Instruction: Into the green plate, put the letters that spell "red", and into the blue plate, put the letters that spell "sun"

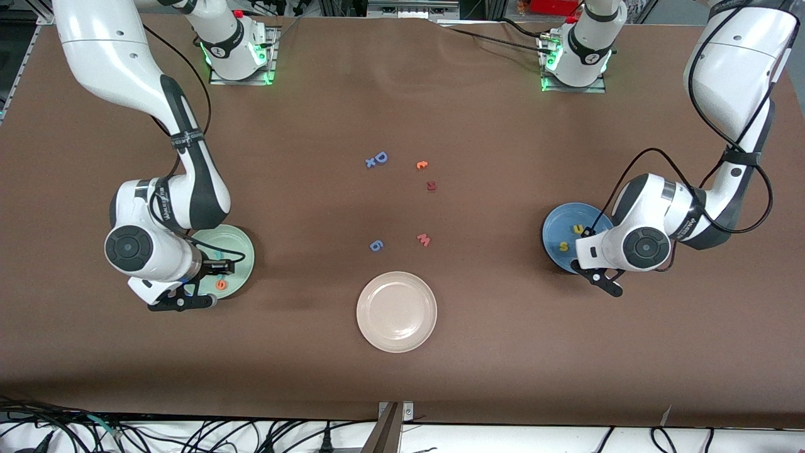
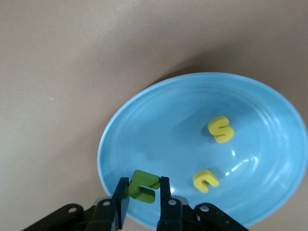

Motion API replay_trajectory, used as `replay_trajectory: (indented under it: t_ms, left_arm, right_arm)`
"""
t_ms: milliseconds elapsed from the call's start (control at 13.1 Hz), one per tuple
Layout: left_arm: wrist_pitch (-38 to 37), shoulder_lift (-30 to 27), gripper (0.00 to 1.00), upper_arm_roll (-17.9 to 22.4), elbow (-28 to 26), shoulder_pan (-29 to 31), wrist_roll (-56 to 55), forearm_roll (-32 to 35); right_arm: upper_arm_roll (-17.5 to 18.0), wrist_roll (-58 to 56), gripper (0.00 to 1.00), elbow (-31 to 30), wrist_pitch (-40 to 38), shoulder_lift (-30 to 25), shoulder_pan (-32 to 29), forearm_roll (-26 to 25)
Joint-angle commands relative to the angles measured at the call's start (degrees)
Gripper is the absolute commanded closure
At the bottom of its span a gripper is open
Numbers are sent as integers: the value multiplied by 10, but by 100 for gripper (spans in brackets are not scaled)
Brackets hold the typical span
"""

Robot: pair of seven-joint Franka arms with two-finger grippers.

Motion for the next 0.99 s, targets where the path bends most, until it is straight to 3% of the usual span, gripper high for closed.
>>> replay_trajectory:
  t_ms: [0, 76, 153, 229, 306, 458, 764, 917]
  left_arm:
    - [61, -21, 85, -6, -56, 20, 4, 12]
    - [71, -19, 84, -6, -59, 20, 3, 12]
    - [73, -19, 72, -6, -59, 20, 1, 12]
    - [72, -23, 32, -6, -58, 20, 0, 11]
    - [68, -25, 0, -6, -56, 20, 4, 12]
    - [62, -38, 0, -7, -55, 19, 2, 5]
    - [32, -81, 0, -28, -48, 19, 0, -2]
    - [29, -120, 0, -28, -41, 19, -2, -57]
  right_arm:
    - [28, 75, 0, -57, -1, -58, 0, -1]
    - [34, 91, 0, -72, -1, -75, 0, -1]
    - [39, 98, 0, -90, -1, -96, 0, -1]
    - [42, 97, 0, -110, -1, -119, -5, -1]
    - [50, 96, 0, -129, -1, -144, -14, -1]
    - [85, 96, 0, -155, -23, -186, -50, -1]
    - [113, 89, 0, -153, -109, -254, -89, -2]
    - [132, 88, 0, -152, -145, -286, -108, -2]
